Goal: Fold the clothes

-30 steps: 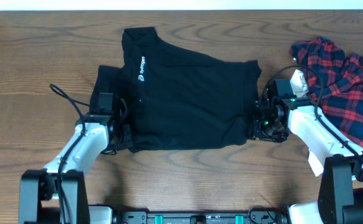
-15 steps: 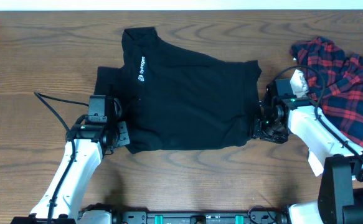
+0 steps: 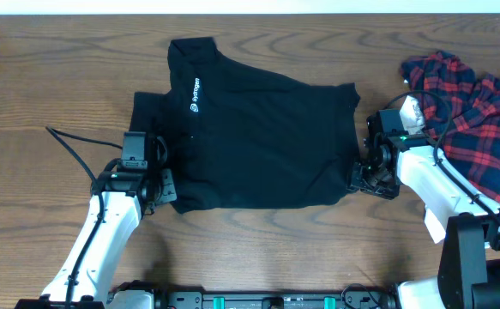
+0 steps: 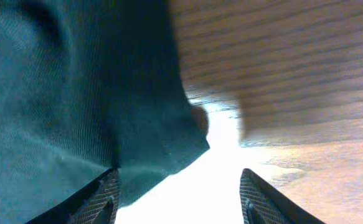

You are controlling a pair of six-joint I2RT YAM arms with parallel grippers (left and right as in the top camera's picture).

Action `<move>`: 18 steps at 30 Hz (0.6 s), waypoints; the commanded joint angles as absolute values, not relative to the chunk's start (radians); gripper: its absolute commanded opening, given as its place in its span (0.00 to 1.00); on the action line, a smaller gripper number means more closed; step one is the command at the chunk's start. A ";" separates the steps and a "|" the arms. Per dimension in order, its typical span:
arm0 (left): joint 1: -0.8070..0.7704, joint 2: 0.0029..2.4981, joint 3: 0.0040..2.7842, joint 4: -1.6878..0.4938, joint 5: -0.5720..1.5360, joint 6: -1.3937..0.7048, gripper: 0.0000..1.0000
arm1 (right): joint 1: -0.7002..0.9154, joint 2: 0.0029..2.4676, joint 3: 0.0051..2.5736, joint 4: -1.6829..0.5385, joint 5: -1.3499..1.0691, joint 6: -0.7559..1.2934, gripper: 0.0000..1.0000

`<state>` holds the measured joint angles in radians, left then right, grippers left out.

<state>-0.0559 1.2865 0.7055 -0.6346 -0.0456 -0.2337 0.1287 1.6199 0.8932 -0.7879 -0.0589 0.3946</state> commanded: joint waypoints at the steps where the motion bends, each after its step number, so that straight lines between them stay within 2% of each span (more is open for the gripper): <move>1: -0.051 1.281 0.704 -0.639 -0.166 -0.287 0.06 | 0.131 1.599 0.887 -0.785 -0.019 0.422 0.61; 11: -0.051 1.281 0.704 -0.624 -0.166 -0.290 0.07 | 0.132 1.599 0.887 -0.797 -0.139 0.410 0.61; 18: -0.051 1.281 0.704 -0.624 -0.165 -0.290 0.07 | 0.132 1.600 0.864 -0.800 -0.096 0.411 0.65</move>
